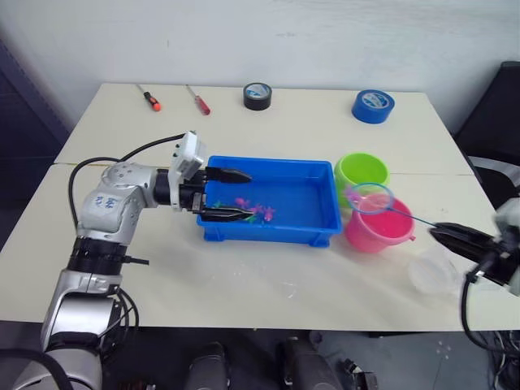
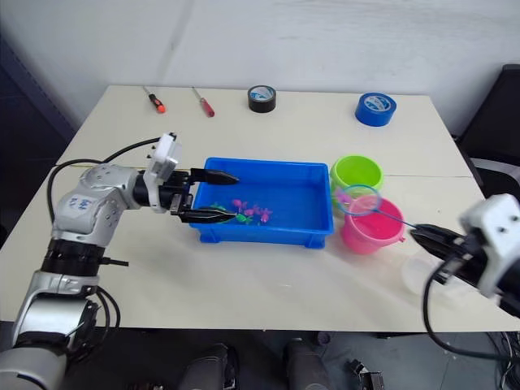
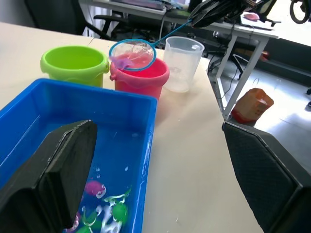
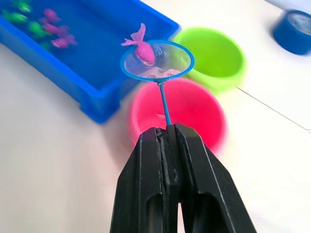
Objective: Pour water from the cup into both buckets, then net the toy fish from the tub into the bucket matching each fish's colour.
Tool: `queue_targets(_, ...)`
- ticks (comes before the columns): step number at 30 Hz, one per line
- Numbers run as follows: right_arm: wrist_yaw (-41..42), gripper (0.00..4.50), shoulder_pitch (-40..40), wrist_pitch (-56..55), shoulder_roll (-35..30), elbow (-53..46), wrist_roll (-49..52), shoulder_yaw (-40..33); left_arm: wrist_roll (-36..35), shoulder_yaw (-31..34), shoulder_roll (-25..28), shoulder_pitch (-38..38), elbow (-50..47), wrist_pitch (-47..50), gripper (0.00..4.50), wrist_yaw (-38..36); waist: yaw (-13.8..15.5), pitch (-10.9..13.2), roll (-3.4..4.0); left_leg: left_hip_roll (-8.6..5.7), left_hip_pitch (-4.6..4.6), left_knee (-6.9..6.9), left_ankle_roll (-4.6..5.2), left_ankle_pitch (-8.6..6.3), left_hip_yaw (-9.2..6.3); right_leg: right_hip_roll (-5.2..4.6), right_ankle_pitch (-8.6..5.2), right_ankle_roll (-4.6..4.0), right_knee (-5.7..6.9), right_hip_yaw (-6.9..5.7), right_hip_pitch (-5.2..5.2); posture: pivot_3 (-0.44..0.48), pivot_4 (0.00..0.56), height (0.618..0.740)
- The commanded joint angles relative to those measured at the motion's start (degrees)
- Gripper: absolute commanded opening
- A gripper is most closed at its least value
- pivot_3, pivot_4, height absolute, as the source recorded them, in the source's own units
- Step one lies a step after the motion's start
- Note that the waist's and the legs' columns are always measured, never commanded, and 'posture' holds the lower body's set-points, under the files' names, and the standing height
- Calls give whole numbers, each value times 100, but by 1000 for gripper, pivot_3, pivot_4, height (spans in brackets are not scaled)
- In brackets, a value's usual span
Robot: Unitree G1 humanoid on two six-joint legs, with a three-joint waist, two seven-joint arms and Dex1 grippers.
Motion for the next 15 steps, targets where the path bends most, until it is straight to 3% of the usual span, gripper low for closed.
queue_targets(1,17,0,255,-343,25,-172,-175,-481,65,-55,-115,-210,171,-223,4483,-138,-20,0,0,1,4,0,0,0,4,3,1,3,0,5,2,0,150,740)
queue_targets(9,-23,0,1111,-2660,-347,87,-2284,-156,164,-123,-381,-403,473,-470,4483,-210,-26,0,0,1,9,-1,0,0,13,13,3,8,-4,19,3,0,150,740)
queue_targets(15,-251,0,1225,-4624,-558,644,-3660,84,186,-100,-401,-427,507,-536,4483,-198,-13,0,0,1,11,-1,-1,-1,13,15,3,9,-7,21,5,0,150,740)
